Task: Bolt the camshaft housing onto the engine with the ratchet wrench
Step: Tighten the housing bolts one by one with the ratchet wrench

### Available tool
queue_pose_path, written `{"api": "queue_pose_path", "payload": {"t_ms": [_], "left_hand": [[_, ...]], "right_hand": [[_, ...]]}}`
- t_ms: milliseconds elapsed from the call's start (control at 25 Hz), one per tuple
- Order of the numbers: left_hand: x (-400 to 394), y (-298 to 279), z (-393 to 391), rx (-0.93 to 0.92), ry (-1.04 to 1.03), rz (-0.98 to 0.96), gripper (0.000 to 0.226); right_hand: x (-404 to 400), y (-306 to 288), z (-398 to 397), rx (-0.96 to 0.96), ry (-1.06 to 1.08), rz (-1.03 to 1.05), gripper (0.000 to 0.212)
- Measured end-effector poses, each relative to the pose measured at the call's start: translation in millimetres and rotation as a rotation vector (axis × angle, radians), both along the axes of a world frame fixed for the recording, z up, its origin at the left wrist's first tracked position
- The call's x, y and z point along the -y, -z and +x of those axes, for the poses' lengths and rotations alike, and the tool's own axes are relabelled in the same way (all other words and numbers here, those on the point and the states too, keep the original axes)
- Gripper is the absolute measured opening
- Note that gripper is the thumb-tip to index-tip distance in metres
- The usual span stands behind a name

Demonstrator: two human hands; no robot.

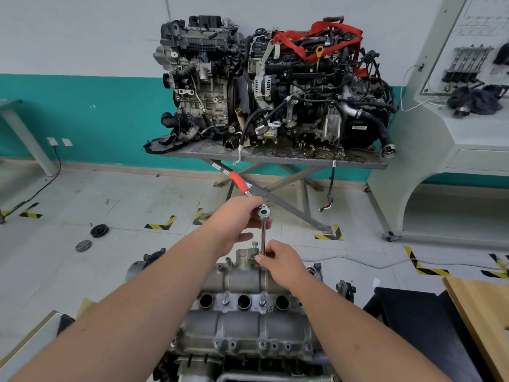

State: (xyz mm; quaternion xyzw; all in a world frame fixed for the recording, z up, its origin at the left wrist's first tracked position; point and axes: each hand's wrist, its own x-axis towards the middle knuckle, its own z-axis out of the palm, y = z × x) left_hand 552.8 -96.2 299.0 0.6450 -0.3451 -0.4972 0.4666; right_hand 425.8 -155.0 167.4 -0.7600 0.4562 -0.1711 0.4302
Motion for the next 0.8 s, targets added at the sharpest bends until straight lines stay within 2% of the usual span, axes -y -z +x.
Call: {"api": "queue_pose_path", "payload": {"t_ms": [200, 320, 440, 520, 560, 640, 720, 800], "left_hand": [[7.4, -21.4, -6.7, 0.467, 0.131, 0.05, 0.017], [10.8, -21.9, -12.6, 0.964, 0.275, 0.018, 0.018], [7.4, -14.2, -17.7, 1.498, 0.388, -0.135, 0.026], [1.5, -2.3, -19.4, 1.688, 0.369, -0.284, 0.03], [-2.4, 5.1, -19.6, 1.689, 0.312, -0.381, 0.03], [-9.0, 21.9, -17.1, 1.556, 0.125, -0.576, 0.029], [-13.9, 38.2, -15.5, 1.298, -0.023, -0.613, 0.031], [-20.6, 47.9, -15.7, 0.956, -0.035, -0.573, 0.042]], "right_hand": [[0.3, 0.4, 0.9, -0.014, -0.019, -0.019, 0.018], [-0.2, 0.4, 0.9, -0.024, -0.024, -0.03, 0.025], [0.2, 0.4, 0.5, -0.033, -0.019, -0.037, 0.02], [-0.1, 0.1, 0.5, -0.022, -0.016, -0.043, 0.016], [-0.3, 0.5, 0.5, -0.02, -0.021, -0.048, 0.017], [-1.3, 0.9, 0.8, -0.025, -0.035, -0.051, 0.018], [-2.1, 0.6, 0.9, -0.006, -0.039, -0.029, 0.015], [-1.4, 0.2, 0.7, 0.011, -0.055, -0.031, 0.009]]}}
